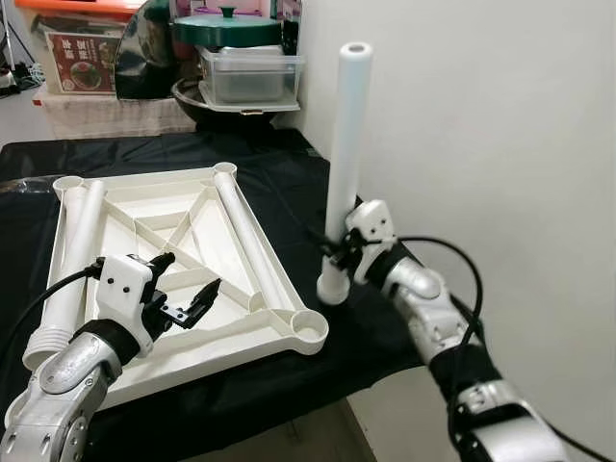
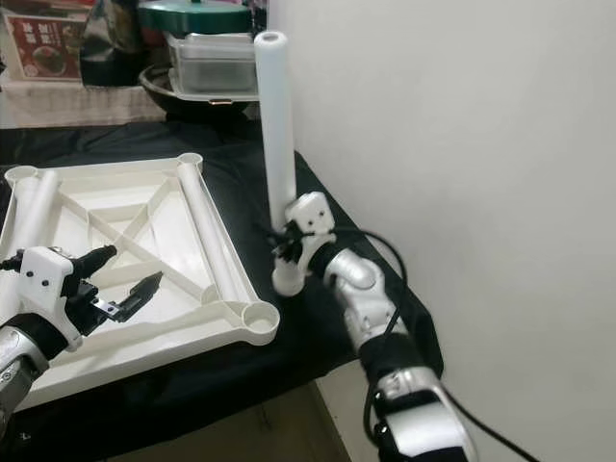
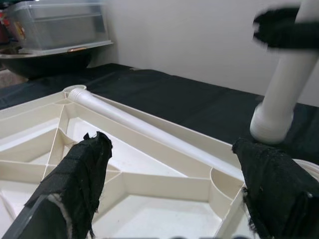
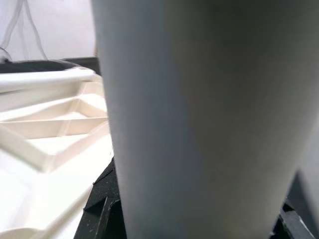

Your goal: Building children table

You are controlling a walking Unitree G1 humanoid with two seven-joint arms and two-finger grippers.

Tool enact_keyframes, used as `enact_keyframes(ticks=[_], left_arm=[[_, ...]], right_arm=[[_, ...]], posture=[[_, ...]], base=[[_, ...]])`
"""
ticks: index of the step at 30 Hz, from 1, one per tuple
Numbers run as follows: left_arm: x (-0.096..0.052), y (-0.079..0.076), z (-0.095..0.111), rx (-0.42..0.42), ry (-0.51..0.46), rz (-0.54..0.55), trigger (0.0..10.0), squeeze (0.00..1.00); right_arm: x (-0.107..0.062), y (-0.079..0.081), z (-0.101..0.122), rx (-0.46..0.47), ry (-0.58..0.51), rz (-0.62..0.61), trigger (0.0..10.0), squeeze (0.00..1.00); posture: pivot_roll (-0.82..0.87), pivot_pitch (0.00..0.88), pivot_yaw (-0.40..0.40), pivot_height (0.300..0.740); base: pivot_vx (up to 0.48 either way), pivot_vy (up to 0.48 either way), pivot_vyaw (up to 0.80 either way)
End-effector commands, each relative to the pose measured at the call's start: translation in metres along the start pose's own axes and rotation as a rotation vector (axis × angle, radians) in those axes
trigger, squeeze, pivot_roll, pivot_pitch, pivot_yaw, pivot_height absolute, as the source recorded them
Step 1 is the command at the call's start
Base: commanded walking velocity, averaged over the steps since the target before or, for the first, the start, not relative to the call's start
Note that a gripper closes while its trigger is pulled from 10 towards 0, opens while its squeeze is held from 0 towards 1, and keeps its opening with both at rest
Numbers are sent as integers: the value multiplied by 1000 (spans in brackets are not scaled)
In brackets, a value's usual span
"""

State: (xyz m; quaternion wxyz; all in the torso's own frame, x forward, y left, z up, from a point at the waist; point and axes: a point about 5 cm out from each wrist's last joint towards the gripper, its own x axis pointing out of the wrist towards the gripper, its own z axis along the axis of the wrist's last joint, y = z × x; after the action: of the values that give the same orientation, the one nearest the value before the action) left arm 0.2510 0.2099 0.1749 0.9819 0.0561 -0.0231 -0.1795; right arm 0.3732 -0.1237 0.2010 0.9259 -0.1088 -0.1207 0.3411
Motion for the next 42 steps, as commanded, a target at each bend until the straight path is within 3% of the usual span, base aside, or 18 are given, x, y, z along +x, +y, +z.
enact_keyframes(ticks=[1, 3, 7, 10, 11, 12, 17, 23, 30, 42], left_arm=[[-4, 4, 0, 3, 5, 7, 10000, 0], [-7, 5, 1, -5, 6, -2, 10000, 0], [-17, 3, -1, 1, 26, -52, 10000, 0], [-39, 18, -11, 5, 88, 9, 10000, 0], [-39, 18, -11, 5, 88, 9, 10000, 0], [-43, 18, -11, -2, 94, 8, 10000, 0], [-51, 1, -12, -36, 100, -82, 10000, 0], [-51, -10, -13, -64, 95, -120, 10000, 0], [-49, -17, -12, -84, 83, -157, 10000, 0], [-47, -22, -9, -101, 71, -176, 10000, 0]], right_arm=[[-1, -19, 19, -19, -44, 3, 0, 0], [-1, -29, 34, -12, -71, 47, 0, 0], [-2, -25, 49, 21, -119, 181, 0, 0], [-6, -7, 60, 97, -176, 407, 0, 0], [-6, -7, 60, 97, -176, 407, 0, 0], [-9, 1, 60, 110, -178, 485, 0, 0], [-18, 22, 49, 114, -122, 722, 0, 0], [-16, 28, 41, 112, -84, 817, 0, 0], [-14, 29, 36, 47, -4, 934, 0, 0], [-5, 38, 38, 37, -25, 970, 0, 0]], posture=[[133, 0, -129, 740], [133, 0, -129, 740], [130, 0, -131, 740], [140, 0, -132, 740], [140, 0, -132, 740], [146, 0, -135, 740], [164, 0, -147, 740], [170, 0, -154, 740], [172, 0, -159, 740], [179, 0, -164, 740]], base=[[0, 0, 0], [0, 0, 0], [0, 0, 0], [0, 0, 0], [0, 0, 0], [0, 0, 0], [0, 0, 0], [0, 0, 0], [0, 0, 0], [0, 0, 0]])
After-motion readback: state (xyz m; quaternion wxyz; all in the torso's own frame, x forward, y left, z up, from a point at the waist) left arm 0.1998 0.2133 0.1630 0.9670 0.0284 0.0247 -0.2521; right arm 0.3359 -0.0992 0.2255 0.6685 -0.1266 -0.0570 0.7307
